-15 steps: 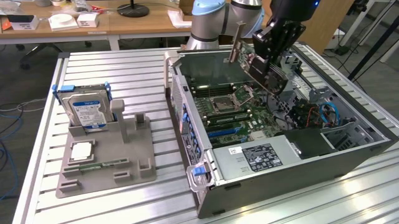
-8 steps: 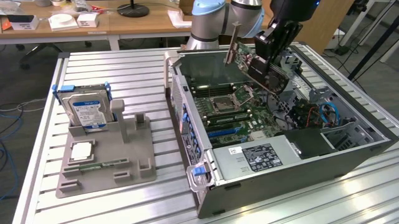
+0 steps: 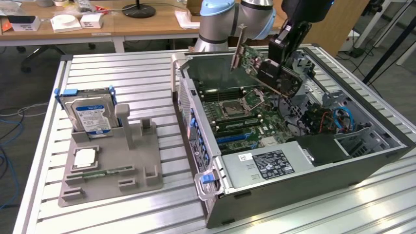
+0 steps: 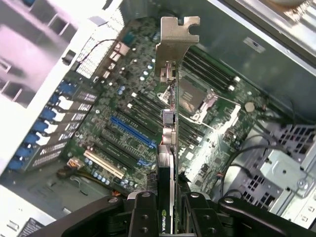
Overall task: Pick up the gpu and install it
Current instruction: 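Insert the gpu into the slot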
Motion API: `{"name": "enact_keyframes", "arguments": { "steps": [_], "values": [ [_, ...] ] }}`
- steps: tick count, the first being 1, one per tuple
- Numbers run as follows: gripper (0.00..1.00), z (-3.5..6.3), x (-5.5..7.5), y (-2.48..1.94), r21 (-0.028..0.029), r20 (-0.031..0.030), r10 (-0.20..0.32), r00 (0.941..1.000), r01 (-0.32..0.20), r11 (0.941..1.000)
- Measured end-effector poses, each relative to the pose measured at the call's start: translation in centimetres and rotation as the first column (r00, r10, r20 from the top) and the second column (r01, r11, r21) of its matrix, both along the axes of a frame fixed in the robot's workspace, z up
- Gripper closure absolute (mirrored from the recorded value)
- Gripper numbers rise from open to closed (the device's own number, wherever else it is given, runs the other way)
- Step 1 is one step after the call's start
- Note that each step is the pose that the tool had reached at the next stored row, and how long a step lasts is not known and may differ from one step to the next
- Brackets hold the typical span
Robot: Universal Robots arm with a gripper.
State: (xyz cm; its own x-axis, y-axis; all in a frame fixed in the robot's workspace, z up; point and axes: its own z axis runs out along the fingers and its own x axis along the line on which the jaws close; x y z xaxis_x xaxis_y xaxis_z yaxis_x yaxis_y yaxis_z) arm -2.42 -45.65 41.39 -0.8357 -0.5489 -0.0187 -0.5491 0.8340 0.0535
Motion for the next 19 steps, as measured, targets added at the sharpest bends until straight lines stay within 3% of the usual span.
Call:
{"name": "enact_keyframes", "arguments": {
  "steps": [5,10,15,19],
  "values": [
    [0.74,0.00,0.00,0.00,0.0000,0.0000,0.082,0.9966,-0.082,0.9966],
    [0.74,0.00,0.00,0.00,0.0000,0.0000,0.167,0.9860,-0.167,0.9860],
    [0.74,0.00,0.00,0.00,0.0000,0.0000,0.250,0.9681,-0.250,0.9681],
    [0.74,0.00,0.00,0.00,-0.0001,0.0000,0.316,0.9487,-0.316,0.9487]
  ]
}}
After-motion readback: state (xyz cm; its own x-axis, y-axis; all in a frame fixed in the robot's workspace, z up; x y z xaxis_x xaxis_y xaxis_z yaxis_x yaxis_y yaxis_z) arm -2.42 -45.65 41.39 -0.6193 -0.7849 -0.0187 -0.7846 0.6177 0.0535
